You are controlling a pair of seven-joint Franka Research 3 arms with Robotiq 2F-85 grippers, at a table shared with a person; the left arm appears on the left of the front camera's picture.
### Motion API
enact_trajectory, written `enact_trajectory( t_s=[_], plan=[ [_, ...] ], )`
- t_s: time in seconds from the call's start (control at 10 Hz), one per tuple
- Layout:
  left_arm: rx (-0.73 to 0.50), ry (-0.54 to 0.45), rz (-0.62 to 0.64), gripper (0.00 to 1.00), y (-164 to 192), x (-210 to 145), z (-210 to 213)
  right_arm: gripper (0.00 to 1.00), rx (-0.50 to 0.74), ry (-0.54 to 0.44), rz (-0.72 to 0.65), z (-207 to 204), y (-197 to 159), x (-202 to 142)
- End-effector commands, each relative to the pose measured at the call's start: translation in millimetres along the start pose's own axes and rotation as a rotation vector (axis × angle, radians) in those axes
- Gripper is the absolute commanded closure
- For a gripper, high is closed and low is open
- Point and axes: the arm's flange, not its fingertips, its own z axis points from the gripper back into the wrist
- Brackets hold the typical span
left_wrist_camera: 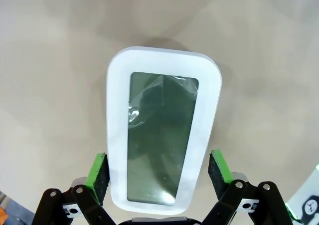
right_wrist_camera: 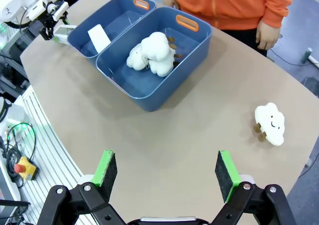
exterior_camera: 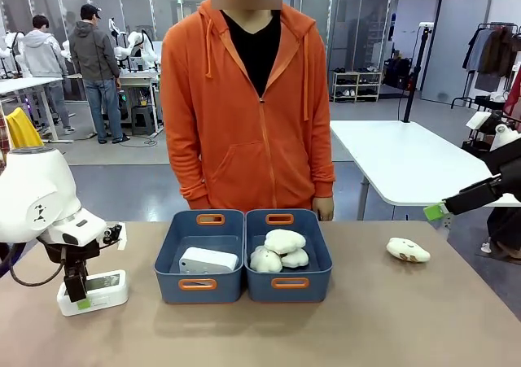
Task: Sort the digital clocks into the basket.
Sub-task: Pick up the Digital clock from the table and place it into the empty Plastic storage basket.
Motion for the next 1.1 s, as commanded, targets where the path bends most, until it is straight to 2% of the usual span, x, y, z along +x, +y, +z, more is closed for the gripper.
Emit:
enact_trajectory(
  t_s=[0.0,0.2,0.3,0.4,0.5,0.6,0.7,0.8,0.9,1.0],
  plan=[
    [-0.026,0.012,-0.030,0.00,5.8,-3.7,-3.3,0.00,0.004,0.014,-0.004,1.1,-1.9,2.7],
    [-0.034,0.020,-0.036,0.00,4.1,-4.4,-14.1,0.00,0.004,0.014,-0.004,1.1,-1.9,2.7],
    [-0.038,0.006,-0.042,0.05,3.8,-4.6,-18.5,0.00,0.004,0.014,-0.004,1.1,-1.9,2.7],
    [-0.045,-0.007,-0.049,0.58,3.7,-5.8,-21.4,0.00,0.004,0.014,-0.004,1.1,-1.9,2.7],
    [-0.035,-0.012,-0.050,0.64,4.1,-6.8,-23.3,0.00,0.004,0.014,-0.004,1.1,-1.9,2.7],
    [-0.038,-0.017,-0.052,1.00,3.5,-7.7,-22.8,0.00,0.004,0.014,-0.004,1.1,-1.9,2.7],
    [-0.033,-0.039,-0.046,1.00,3.1,-8.8,-18.3,0.00,0.004,0.014,-0.004,1.1,-1.9,2.7],
    [-0.094,-0.097,-0.033,1.00,3.0,-12.9,-6.4,0.00,0.004,0.014,-0.004,1.1,-1.9,2.7],
    [-0.143,-0.142,-0.034,0.78,5.8,-23.0,17.1,0.00,0.004,0.014,-0.004,1.1,-1.9,2.7],
    [-0.161,-0.214,-0.035,0.78,7.2,-33.1,52.2,0.00,0.004,0.014,-0.004,1.1,-1.9,2.7]
  ],
)
